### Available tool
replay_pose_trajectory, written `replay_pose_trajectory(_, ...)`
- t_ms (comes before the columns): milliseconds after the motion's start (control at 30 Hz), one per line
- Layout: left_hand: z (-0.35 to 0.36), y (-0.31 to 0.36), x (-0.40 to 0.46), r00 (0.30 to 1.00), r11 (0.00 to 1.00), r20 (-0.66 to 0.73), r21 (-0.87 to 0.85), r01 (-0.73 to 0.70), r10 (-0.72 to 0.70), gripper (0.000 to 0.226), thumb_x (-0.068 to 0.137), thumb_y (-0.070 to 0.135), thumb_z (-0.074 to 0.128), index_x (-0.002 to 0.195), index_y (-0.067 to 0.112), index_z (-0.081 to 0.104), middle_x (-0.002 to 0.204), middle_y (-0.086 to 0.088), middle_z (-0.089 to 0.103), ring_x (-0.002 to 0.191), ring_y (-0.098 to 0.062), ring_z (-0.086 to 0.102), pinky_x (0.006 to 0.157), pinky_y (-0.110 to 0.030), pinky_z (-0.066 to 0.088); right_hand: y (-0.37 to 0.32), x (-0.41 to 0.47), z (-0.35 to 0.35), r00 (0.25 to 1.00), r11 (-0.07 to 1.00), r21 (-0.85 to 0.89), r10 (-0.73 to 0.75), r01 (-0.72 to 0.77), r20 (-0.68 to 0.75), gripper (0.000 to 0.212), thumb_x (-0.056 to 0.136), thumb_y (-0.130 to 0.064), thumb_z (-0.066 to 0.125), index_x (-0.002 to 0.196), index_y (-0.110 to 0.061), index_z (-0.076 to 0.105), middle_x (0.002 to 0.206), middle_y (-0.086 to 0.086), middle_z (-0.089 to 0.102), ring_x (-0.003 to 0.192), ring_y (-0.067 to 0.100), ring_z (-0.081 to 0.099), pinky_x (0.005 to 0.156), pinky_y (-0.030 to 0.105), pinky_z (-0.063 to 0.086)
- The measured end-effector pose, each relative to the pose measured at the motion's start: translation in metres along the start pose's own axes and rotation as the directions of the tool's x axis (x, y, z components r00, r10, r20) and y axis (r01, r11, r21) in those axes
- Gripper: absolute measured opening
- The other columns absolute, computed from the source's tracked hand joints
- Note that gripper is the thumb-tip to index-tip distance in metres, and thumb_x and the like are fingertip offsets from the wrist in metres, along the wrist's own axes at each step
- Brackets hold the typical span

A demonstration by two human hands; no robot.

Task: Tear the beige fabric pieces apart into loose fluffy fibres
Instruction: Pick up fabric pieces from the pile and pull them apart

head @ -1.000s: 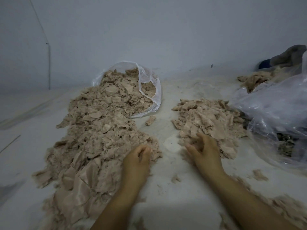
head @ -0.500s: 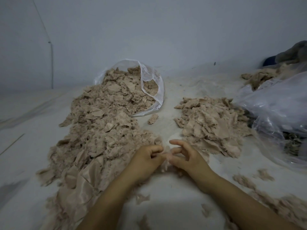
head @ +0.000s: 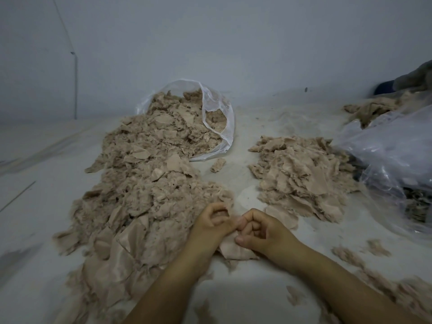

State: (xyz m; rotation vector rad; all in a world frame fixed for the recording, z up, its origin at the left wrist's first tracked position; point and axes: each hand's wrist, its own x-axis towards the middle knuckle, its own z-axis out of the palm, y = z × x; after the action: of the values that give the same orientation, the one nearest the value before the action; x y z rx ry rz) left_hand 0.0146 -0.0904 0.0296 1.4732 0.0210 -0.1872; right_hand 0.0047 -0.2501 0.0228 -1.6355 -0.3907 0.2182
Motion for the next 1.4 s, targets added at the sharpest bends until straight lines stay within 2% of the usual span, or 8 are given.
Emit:
replay_pose_trajectory(200, 0.006, -0.006, -0.001, 0.987, 0.991, -0.088, -0.023, -0.134, 0.132, 0.038, 0.076, 0.009, 0.075, 0.108, 0.018, 0.058, 0.097, -0.015, 0.071, 0.084, -0.029, 0.071, 0.071, -0.036, 0.057, 0.002, -0.001, 0.010, 0.988, 0.997, 0.007, 0.073, -0.073, -0.133, 0.038, 0.075, -0.011, 0.080, 0.094, -0.013, 0.047, 0.073, 0.004, 0.062, 0.059, 0.011, 0.054, 0.051, 0.021, 0.044)
replay_pose_trajectory(433, -0.005, 0.001, 0.006, 0.936, 0.956, -0.307, -0.176, -0.234, 0.172, 0.026, 0.079, 0.003, 0.068, 0.104, 0.003, 0.059, 0.076, -0.011, 0.073, 0.065, -0.016, 0.069, 0.059, -0.023, 0.057, -0.003, 0.002, -0.001, 0.965, 0.961, 0.230, 0.197, -0.154, -0.174, 0.011, 0.082, -0.004, 0.069, 0.082, -0.013, 0.073, 0.058, 0.000, 0.059, 0.046, 0.007, 0.048, 0.043, 0.016, 0.040)
replay_pose_trajectory(600, 0.003, -0.001, 0.001, 0.998, 0.984, -0.021, -0.171, -0.058, 0.055, 0.058, 0.069, 0.034, 0.072, 0.119, 0.015, 0.050, 0.096, -0.012, 0.072, 0.079, -0.021, 0.071, 0.067, -0.031, 0.057, 0.000, 0.002, -0.004, 0.954, 0.946, 0.325, 0.108, -0.011, -0.280, 0.009, 0.077, -0.012, 0.069, 0.086, -0.013, 0.071, 0.070, 0.007, 0.060, 0.056, 0.014, 0.052, 0.050, 0.020, 0.046)
replay_pose_trajectory(667, 0.008, -0.004, -0.002, 0.999, 0.994, 0.047, -0.108, -0.022, 0.027, 0.064, 0.068, 0.021, 0.079, 0.122, 0.025, 0.045, 0.097, -0.010, 0.072, 0.082, -0.022, 0.071, 0.067, -0.031, 0.057, 0.000, 0.003, -0.004, 0.952, 0.944, 0.327, 0.066, 0.037, -0.299, 0.021, 0.073, -0.017, 0.070, 0.094, -0.014, 0.067, 0.070, 0.006, 0.060, 0.059, 0.016, 0.052, 0.052, 0.022, 0.046)
replay_pose_trajectory(800, 0.005, -0.006, 0.000, 0.993, 0.990, -0.012, -0.081, -0.114, 0.113, 0.060, 0.072, -0.011, 0.072, 0.111, 0.029, 0.049, 0.068, -0.002, 0.070, 0.060, -0.019, 0.067, 0.055, -0.025, 0.056, -0.001, 0.003, -0.004, 0.965, 0.923, 0.385, 0.107, -0.007, -0.238, 0.049, 0.063, -0.025, 0.076, 0.109, -0.016, 0.061, 0.069, 0.008, 0.060, 0.059, 0.018, 0.056, 0.052, 0.025, 0.048)
replay_pose_trajectory(1100, -0.009, 0.001, 0.004, 0.984, 0.986, -0.080, -0.048, -0.161, 0.157, 0.028, 0.084, -0.004, 0.062, 0.110, 0.003, 0.056, 0.060, -0.005, 0.064, 0.054, -0.013, 0.063, 0.050, -0.020, 0.050, 0.000, 0.007, -0.013, 0.875, 0.933, 0.343, 0.072, 0.111, -0.478, 0.037, 0.073, 0.004, 0.073, 0.103, -0.012, 0.059, 0.066, 0.005, 0.064, 0.057, 0.012, 0.061, 0.052, 0.019, 0.049)
replay_pose_trajectory(1233, -0.007, 0.001, 0.001, 0.994, 0.997, 0.101, -0.071, -0.026, 0.033, 0.038, 0.072, 0.027, 0.073, 0.106, 0.013, 0.061, 0.071, -0.004, 0.069, 0.060, -0.015, 0.063, 0.051, -0.025, 0.053, -0.004, 0.004, -0.007, 0.936, 0.936, 0.352, 0.100, 0.027, -0.337, 0.058, 0.063, -0.004, 0.080, 0.114, -0.017, 0.056, 0.079, 0.015, 0.064, 0.073, 0.026, 0.063, 0.066, 0.034, 0.052)
replay_pose_trajectory(1400, 0.001, -0.006, 0.001, 0.994, 0.990, 0.016, 0.086, -0.113, 0.112, 0.016, 0.087, 0.004, 0.062, 0.072, 0.007, 0.065, 0.055, -0.006, 0.060, 0.041, -0.008, 0.049, 0.042, -0.018, 0.042, -0.002, 0.006, -0.001, 0.943, 0.942, 0.333, 0.067, 0.049, -0.327, 0.048, 0.071, 0.007, 0.074, 0.109, -0.014, 0.055, 0.065, 0.007, 0.062, 0.054, 0.015, 0.058, 0.050, 0.022, 0.048)
